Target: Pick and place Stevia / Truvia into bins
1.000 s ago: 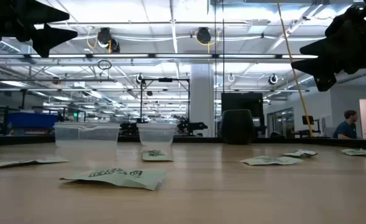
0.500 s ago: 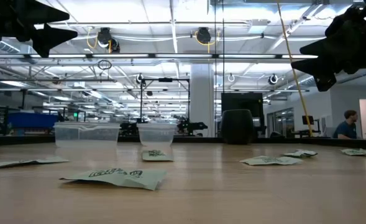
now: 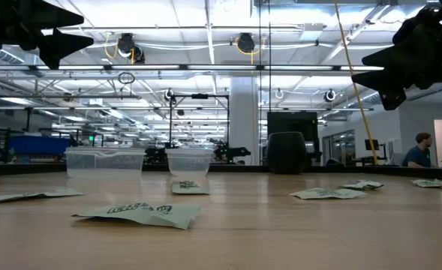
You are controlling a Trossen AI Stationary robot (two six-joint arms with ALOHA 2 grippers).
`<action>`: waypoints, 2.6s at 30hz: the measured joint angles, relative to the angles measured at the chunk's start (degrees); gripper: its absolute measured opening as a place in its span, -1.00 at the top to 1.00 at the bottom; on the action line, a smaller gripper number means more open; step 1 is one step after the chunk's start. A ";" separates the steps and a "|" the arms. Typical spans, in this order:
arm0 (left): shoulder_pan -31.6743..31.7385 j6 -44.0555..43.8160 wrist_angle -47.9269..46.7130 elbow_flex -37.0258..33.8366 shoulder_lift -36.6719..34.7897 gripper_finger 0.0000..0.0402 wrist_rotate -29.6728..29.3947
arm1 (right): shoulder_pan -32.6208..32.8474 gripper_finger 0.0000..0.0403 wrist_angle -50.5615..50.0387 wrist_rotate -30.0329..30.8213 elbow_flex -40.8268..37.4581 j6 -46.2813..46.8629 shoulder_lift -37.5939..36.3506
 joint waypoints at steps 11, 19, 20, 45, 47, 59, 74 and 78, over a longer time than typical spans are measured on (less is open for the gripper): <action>-0.02 -0.02 0.00 0.00 0.00 -0.37 0.00 | -0.46 0.09 12.93 3.41 -0.02 -0.73 0.01; -0.01 0.00 0.02 0.00 -0.01 -0.37 0.00 | -0.45 0.09 13.31 -0.10 -0.02 4.68 0.51; 0.00 -0.01 0.03 -0.01 0.00 -0.37 0.00 | -0.30 0.09 14.00 -0.47 0.00 5.88 0.51; 0.00 0.00 0.18 -0.01 0.00 -0.37 0.00 | 7.74 0.09 -19.35 -7.30 24.81 5.89 35.14; -0.01 0.00 0.14 -0.01 0.00 -0.37 0.00 | 7.41 0.09 -31.15 -6.00 28.71 9.35 37.98; 0.00 0.00 0.11 -0.02 0.00 -0.37 0.00 | 7.40 0.03 -43.58 -7.40 28.71 18.33 49.80; 0.00 0.00 0.13 -0.02 0.00 -0.37 0.00 | 7.40 0.01 -37.88 -8.46 24.78 17.56 59.89; -0.02 -0.01 0.13 -0.02 0.00 -0.37 0.00 | 7.40 0.01 -35.25 -8.37 23.71 17.99 60.67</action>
